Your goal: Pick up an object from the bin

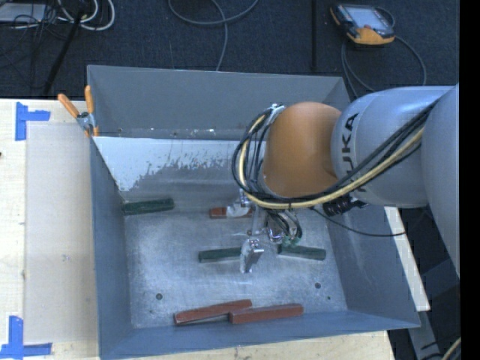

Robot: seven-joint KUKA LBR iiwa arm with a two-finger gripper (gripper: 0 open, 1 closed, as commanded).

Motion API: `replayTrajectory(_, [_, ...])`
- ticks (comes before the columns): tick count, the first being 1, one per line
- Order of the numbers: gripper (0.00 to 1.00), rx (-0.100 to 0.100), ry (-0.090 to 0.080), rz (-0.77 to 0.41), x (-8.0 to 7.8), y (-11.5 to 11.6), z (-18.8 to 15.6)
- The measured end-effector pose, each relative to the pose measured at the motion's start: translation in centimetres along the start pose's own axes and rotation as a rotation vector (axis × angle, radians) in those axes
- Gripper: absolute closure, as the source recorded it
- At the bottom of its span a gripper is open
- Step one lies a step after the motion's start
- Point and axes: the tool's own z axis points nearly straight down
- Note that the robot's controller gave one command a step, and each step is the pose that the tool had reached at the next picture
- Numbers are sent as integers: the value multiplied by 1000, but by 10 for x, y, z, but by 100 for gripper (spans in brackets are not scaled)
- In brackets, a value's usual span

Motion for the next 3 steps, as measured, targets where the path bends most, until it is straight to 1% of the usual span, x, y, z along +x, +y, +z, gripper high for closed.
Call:
replayTrajectory(1, [0, 0, -2, -107, 4, 7, 59])
replayTrajectory(2, [100, -8, -34, 33, -1, 7, 68])
replayTrajectory(3, [100, -9, -34, 51, 0, 7, 67])
